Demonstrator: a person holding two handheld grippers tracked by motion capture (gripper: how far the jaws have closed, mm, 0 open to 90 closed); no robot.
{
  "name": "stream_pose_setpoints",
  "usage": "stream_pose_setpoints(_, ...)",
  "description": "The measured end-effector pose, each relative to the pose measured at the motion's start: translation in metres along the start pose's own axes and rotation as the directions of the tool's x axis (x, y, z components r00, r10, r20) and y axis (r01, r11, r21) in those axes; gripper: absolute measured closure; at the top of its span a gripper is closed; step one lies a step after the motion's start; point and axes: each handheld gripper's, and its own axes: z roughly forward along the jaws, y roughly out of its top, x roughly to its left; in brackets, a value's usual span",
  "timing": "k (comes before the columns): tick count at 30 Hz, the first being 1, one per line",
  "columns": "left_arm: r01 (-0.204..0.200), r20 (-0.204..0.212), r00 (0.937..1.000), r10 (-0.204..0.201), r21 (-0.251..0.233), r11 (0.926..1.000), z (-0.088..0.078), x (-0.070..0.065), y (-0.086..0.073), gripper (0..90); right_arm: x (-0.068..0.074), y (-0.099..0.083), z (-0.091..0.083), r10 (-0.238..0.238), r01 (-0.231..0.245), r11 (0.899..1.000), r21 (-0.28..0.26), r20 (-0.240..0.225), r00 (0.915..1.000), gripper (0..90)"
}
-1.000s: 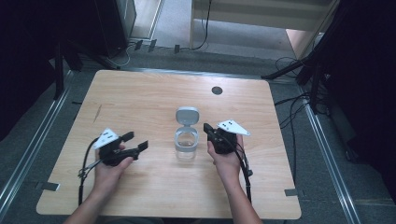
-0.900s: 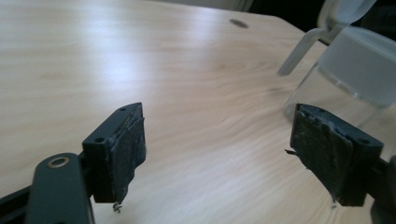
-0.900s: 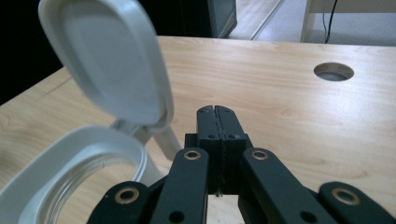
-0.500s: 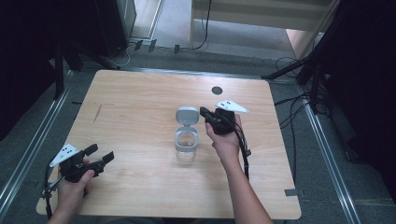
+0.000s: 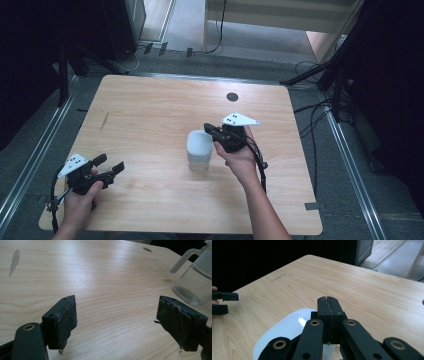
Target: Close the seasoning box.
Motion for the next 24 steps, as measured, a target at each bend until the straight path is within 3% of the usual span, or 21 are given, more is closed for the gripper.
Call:
stream_pose_setpoints(2, -0.002, -0.001, 1.0, 0.002, 0.0, 1.0, 0.0, 0.0, 0.0, 16.7, 0.0, -0.004, -0.006, 0.008, -0.007, 1.0, -0.012, 0.017, 0.9998, 85.8)
stream_pose_setpoints(3, -0.004, -0.001, 1.0, 0.004, 0.001, 1.0, 0.0, 0.0, 0.0, 16.7, -0.002, -0.008, -0.013, 0.011, -0.009, 0.999, -0.032, 0.054, 0.9985, 75.4)
stream_pose_setpoints(4, -0.005, -0.002, 1.0, 0.005, 0.002, 1.0, 0.0, 0.0, 0.0, 16.7, -0.002, -0.008, -0.013, 0.011, -0.009, 0.999, -0.032, 0.054, 0.9985, 75.4)
stream_pose_setpoints(7, -0.009, -0.004, 0.9999, 0.009, 0.003, 1.0, 0.0, -0.001, 0.0, 16.7, -0.01, -0.016, -0.027, 0.037, -0.03, 0.998, -0.056, 0.114, 0.9928, 45.9)
stream_pose_setpoints(8, -0.013, -0.004, 0.9999, 0.013, 0.006, 0.9999, 0.0, -0.001, 0.0, 16.8, -0.019, -0.022, -0.037, 0.07, -0.061, 0.996, -0.067, 0.14, 0.9877, 29.1)
stream_pose_setpoints(9, -0.013, -0.004, 0.9999, 0.013, 0.006, 0.9999, 0.0, -0.001, 0.0, 16.8, -0.019, -0.022, -0.037, 0.07, -0.061, 0.996, -0.067, 0.14, 0.9877, 29.1)
stream_pose_setpoints(12, -0.014, -0.008, 0.9999, 0.014, 0.008, 0.9999, 0.001, -0.001, 0.0, 16.8, -0.031, -0.035, -0.051, 0.102, -0.091, 0.994, -0.065, 0.187, 0.9771, 14.4)
stream_pose_setpoints(15, -0.015, -0.008, 0.9999, 0.015, 0.009, 0.9999, 0.001, -0.002, 0.0, 16.8, -0.042, -0.048, -0.066, 0.116, -0.106, 0.993, -0.055, 0.237, 0.9645, 13.9)
stream_pose_setpoints(24, -0.017, -0.014, 0.9997, 0.017, 0.012, 0.9998, 0.002, -0.002, 0.0, 16.9, -0.065, -0.088, -0.104, 0.158, -0.154, 0.987, -0.038, 0.288, 0.9444, 14.1)
